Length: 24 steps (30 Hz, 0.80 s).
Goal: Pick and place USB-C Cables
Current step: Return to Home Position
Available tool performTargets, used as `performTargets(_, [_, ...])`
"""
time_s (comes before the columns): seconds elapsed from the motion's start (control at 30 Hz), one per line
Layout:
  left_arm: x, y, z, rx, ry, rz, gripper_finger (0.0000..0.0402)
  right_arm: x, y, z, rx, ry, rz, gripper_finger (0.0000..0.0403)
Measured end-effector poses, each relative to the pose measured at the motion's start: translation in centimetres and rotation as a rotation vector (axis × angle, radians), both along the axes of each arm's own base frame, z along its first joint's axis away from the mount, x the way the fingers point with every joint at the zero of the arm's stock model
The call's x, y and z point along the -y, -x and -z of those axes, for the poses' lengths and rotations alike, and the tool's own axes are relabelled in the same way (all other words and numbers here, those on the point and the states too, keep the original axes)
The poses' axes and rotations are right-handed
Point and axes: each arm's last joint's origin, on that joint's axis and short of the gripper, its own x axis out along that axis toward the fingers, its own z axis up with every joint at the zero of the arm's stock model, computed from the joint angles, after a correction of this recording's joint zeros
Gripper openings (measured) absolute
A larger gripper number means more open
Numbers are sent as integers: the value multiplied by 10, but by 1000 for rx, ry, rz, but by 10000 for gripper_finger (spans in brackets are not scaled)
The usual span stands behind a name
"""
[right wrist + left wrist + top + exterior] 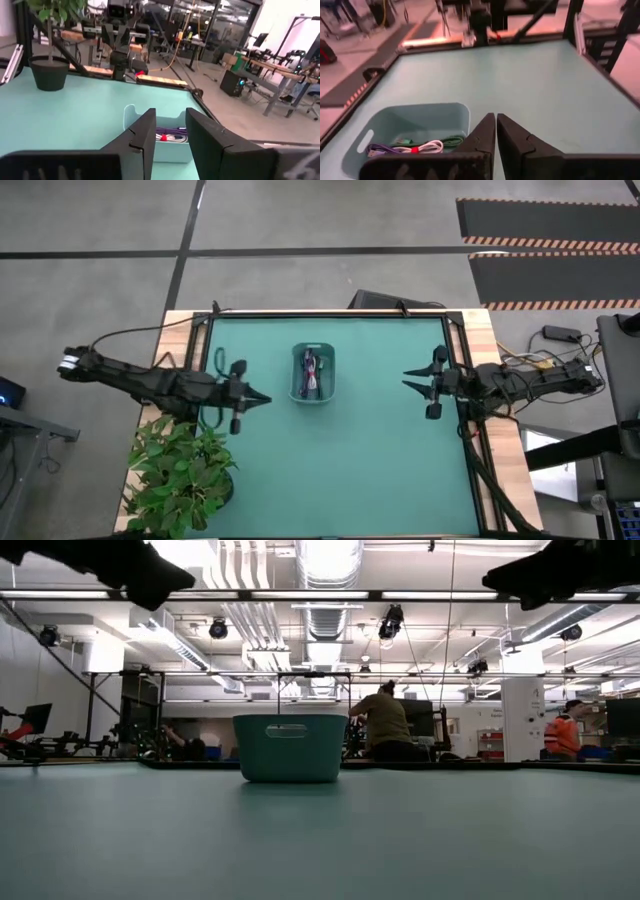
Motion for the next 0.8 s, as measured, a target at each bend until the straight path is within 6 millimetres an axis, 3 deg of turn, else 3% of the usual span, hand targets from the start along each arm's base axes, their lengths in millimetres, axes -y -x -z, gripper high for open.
performTargets(0.23, [-7,29,14,115,26,0,0,2,15,10,78,-4,2,67])
performTargets(0.47, [-10,44,30,161,37,0,0,4,29,19,164,5,7,51])
performTargets(0.8, [-14,60,51,237,54,0,0,4,26,23,141,16,7,47])
